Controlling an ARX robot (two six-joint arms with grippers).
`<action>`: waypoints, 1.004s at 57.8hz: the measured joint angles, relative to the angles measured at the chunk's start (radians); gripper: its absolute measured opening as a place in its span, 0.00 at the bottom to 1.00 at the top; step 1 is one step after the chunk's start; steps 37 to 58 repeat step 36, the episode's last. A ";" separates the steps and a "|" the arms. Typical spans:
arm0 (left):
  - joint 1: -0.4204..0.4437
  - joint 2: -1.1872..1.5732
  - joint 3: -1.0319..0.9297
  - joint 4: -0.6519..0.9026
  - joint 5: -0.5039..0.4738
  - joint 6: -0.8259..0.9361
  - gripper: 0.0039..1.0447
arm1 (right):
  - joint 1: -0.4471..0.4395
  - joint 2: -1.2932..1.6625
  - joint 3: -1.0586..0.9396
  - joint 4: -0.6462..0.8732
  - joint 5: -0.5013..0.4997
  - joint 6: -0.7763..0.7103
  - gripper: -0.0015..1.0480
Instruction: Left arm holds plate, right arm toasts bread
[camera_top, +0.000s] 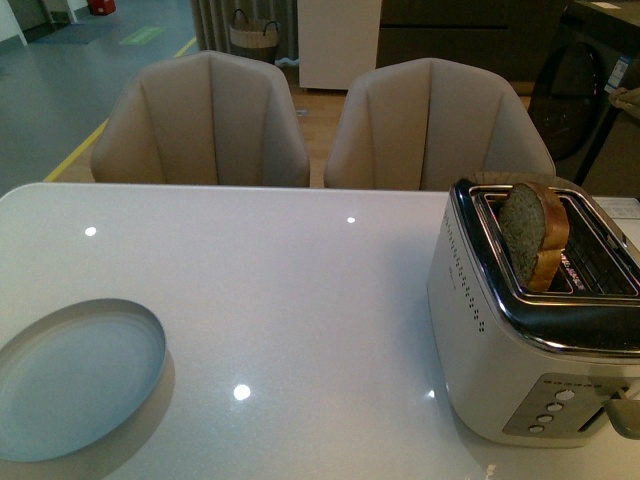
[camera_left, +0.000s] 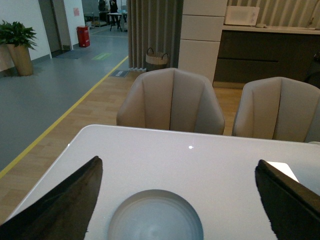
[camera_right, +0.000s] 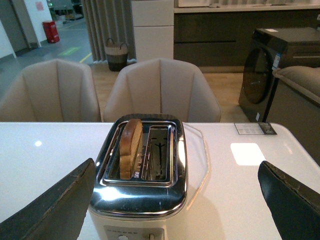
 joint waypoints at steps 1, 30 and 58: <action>0.000 0.000 0.000 0.000 0.000 0.000 0.94 | 0.000 0.000 0.000 0.000 0.000 0.000 0.91; 0.000 0.000 0.000 0.000 0.000 0.002 0.93 | 0.000 0.000 0.000 0.000 0.000 0.000 0.91; 0.000 0.000 0.000 0.000 0.000 0.002 0.93 | 0.000 0.000 0.000 0.000 0.000 0.000 0.91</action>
